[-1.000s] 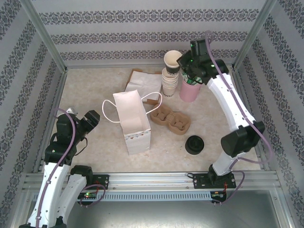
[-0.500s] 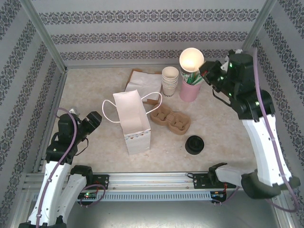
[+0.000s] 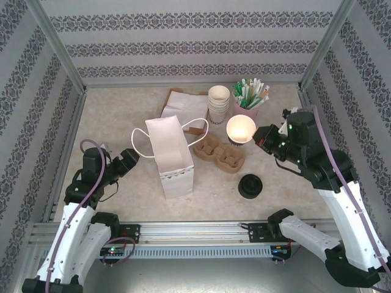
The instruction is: Pack the takeout coffee
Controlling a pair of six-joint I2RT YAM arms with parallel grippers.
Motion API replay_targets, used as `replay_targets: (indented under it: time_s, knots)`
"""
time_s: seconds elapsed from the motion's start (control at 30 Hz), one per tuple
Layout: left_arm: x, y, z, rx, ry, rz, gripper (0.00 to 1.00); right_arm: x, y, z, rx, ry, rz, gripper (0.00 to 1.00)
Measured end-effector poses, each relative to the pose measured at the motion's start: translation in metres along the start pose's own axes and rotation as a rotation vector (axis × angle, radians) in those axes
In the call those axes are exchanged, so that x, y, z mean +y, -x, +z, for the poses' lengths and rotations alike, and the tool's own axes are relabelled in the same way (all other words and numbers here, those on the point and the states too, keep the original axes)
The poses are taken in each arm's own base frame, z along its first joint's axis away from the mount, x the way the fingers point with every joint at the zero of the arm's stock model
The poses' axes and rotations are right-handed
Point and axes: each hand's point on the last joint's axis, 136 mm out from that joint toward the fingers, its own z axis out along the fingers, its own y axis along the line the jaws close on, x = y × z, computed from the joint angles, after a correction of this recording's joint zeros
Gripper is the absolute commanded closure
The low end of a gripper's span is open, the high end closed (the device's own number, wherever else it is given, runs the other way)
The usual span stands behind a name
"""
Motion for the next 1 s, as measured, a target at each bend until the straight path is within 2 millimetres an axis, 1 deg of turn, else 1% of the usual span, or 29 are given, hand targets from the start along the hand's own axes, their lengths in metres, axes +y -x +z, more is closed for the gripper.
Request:
replay_targets:
  time_s: [0.1, 0.2, 0.27, 0.33, 0.5, 0.57, 0.73, 1.0]
  knots:
    - [0.001, -0.003, 0.003, 0.017, 0.007, -0.003, 0.11, -0.013, -0.022, 0.009, 0.062, -0.022, -0.008, 1.0]
    - [0.004, -0.008, 0.007, 0.032, 0.019, 0.002, 0.1, -0.026, -0.047, 0.023, 0.138, -0.055, -0.014, 1.0]
    - [0.008, -0.011, 0.01, 0.041, 0.027, 0.0, 0.07, -0.033, -0.065, 0.032, 0.191, -0.076, -0.024, 1.0]
    - [0.012, -0.014, 0.011, 0.043, 0.034, -0.009, 0.0, -0.04, -0.081, 0.04, 0.238, -0.098, -0.034, 1.0]
    - [0.016, -0.018, 0.013, 0.052, 0.037, -0.026, 0.0, -0.051, -0.115, 0.057, 0.315, -0.122, -0.035, 1.0]
    - [0.016, -0.019, 0.014, 0.057, 0.04, -0.027, 0.0, -0.057, -0.125, 0.063, 0.335, -0.134, -0.022, 1.0]
    - [0.016, -0.018, 0.014, 0.055, 0.039, -0.026, 0.0, -0.073, -0.143, 0.079, 0.357, -0.164, 0.019, 1.0]
    - [0.014, -0.016, 0.008, 0.031, 0.021, -0.008, 0.0, -0.097, -0.157, 0.102, 0.358, -0.205, 0.059, 1.0]
